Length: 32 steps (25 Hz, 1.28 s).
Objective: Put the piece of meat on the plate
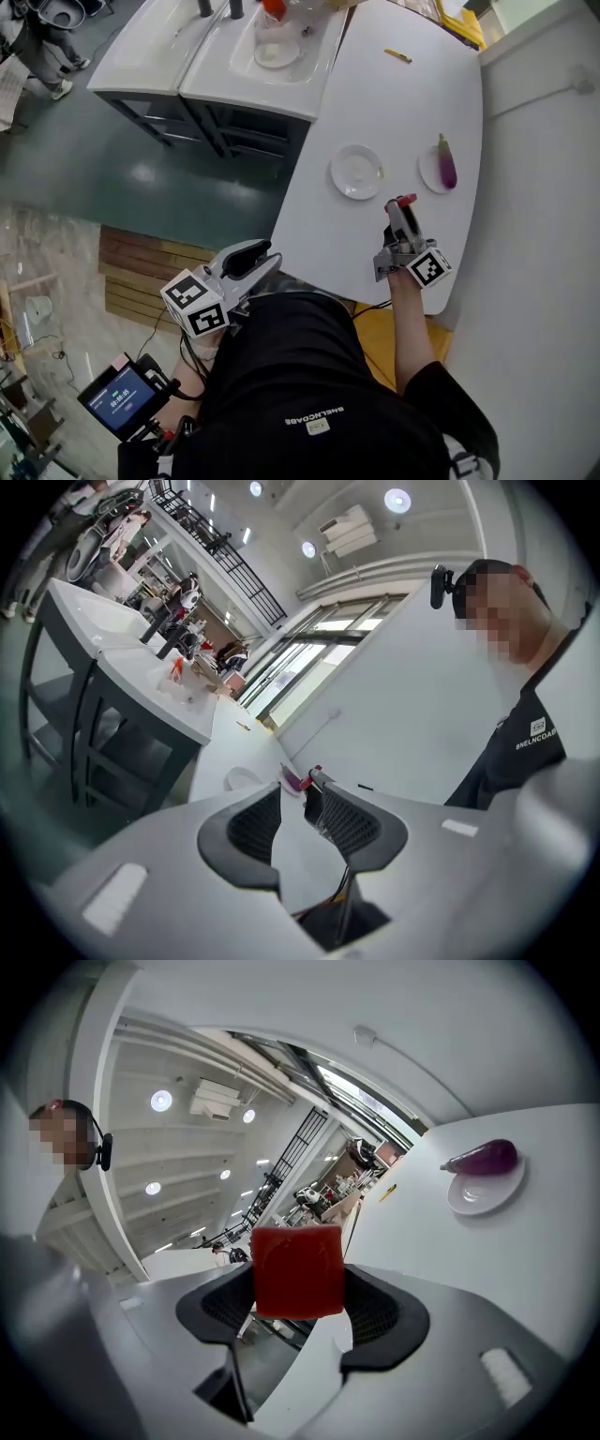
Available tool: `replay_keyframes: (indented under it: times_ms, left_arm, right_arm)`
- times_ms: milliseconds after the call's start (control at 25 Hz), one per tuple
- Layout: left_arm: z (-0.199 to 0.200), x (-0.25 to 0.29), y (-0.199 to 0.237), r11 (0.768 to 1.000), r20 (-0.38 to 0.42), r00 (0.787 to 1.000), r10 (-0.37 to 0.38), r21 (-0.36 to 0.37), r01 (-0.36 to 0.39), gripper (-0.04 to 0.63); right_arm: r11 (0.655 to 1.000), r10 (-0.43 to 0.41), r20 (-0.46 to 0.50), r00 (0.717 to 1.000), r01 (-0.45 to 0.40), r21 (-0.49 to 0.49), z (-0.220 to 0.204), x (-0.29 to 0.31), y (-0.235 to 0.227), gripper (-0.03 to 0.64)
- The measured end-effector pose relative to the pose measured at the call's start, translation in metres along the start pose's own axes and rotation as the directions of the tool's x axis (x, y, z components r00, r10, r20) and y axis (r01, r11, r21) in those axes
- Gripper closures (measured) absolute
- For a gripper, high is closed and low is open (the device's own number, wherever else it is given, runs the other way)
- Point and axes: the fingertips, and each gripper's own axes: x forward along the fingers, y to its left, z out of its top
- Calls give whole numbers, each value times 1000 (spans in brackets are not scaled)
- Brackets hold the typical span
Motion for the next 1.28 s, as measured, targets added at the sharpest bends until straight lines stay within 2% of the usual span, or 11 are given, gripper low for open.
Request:
replay_keyframes:
  times_ms: [120, 400, 680, 1280]
  left_arm:
    - [3, 0, 4, 1000, 3, 1000, 8, -19, -8, 451]
    - [4, 0, 10, 998, 2, 1000, 23, -51, -23, 451]
    - [-2, -4, 15, 997, -8, 999, 40, -65, -40, 453]
    - [-5, -32, 42, 980, 54, 990, 128, -157, -118, 453]
  right_arm:
    - [999, 6, -63, 998, -8, -36, -6, 18, -2, 321]
    - [987, -53, -213, 976, 20, -156, -28, 50, -15, 321]
    - [944, -133, -358, 924, 8, -329, -59, 78, -26, 321]
    - [895, -318, -506, 802, 78, -439, -88, 109, -72, 321]
